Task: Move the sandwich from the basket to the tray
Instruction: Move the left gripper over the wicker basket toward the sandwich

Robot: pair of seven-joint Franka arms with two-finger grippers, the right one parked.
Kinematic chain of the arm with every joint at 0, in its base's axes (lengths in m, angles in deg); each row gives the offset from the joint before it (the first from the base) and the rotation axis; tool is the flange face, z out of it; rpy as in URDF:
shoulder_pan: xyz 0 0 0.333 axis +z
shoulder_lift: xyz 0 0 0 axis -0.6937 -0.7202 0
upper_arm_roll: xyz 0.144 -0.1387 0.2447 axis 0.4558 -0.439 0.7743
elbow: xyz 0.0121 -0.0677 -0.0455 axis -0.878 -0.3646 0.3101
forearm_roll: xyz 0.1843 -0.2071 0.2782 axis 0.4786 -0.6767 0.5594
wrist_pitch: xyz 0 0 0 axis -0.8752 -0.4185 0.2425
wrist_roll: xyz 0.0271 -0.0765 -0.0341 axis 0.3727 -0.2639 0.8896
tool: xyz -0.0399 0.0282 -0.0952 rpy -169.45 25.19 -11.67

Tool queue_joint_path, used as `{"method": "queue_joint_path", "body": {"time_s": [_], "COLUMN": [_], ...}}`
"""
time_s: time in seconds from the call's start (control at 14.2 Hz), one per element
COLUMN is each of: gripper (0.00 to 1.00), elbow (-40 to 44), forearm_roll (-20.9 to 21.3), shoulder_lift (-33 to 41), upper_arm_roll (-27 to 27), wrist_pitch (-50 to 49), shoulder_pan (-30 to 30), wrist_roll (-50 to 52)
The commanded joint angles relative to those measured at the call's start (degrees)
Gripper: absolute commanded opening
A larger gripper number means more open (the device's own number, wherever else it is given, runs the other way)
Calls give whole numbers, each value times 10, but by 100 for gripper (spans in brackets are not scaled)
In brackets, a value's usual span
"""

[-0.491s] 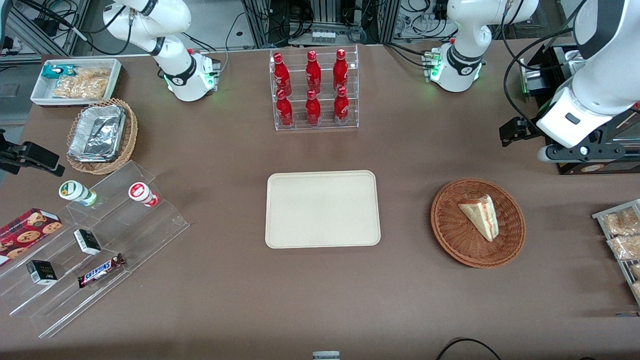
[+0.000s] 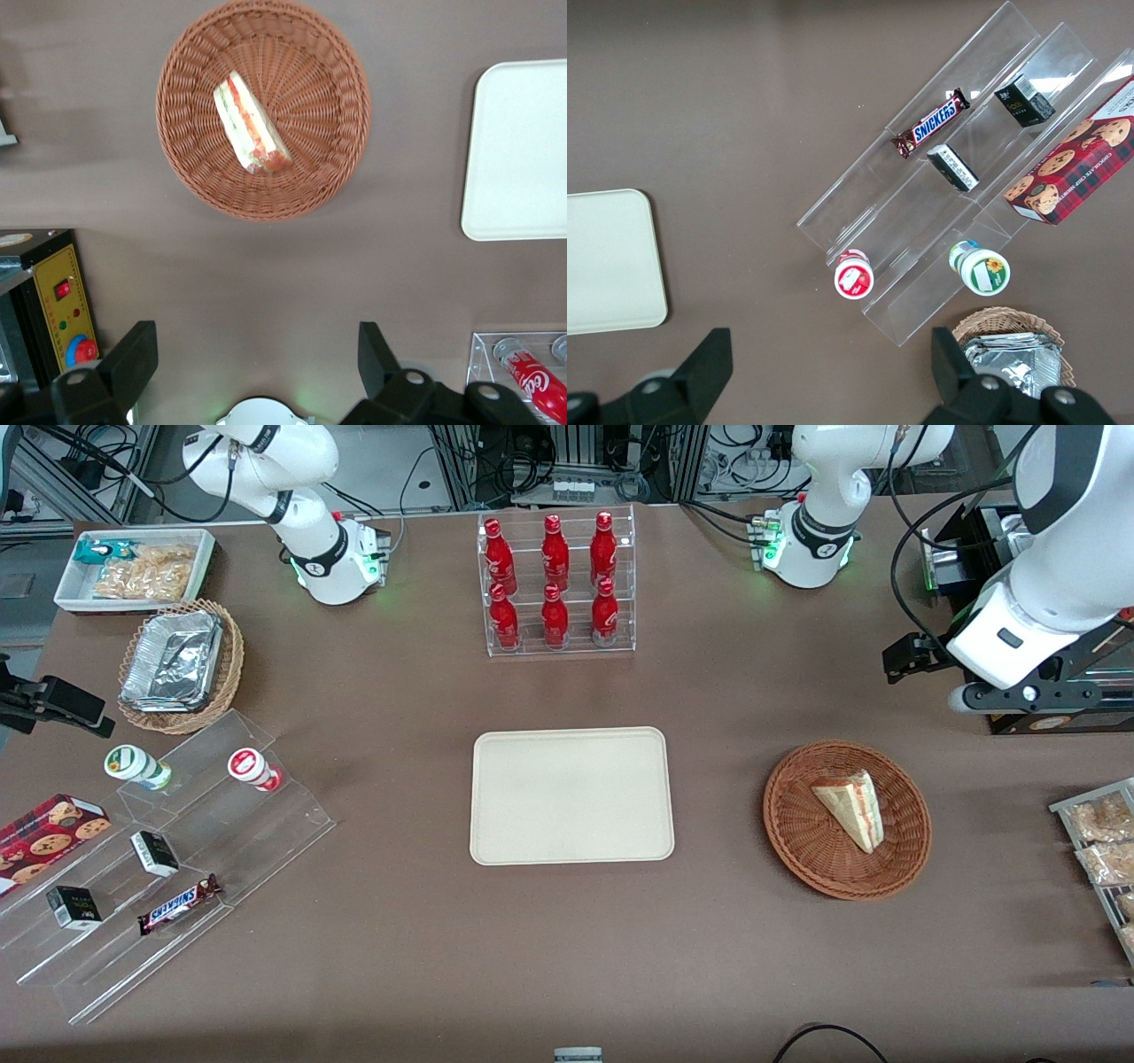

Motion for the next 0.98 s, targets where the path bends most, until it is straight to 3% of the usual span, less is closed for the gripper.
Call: {"method": "queue_joint_path", "body": {"time_s": [0.0, 0.28, 0.91], "gripper": [100, 100, 100], "elbow": [-24, -71, -250], "forearm_roll": [2, 10, 8], "shoulder_lift": [-19, -57, -99], "upper_arm_roll": [-1, -1, 7], "wrist_pitch": [-4, 55, 391], "shoulder_pan": [6, 22, 55], "wrist_roll": [-9, -11, 1]}}
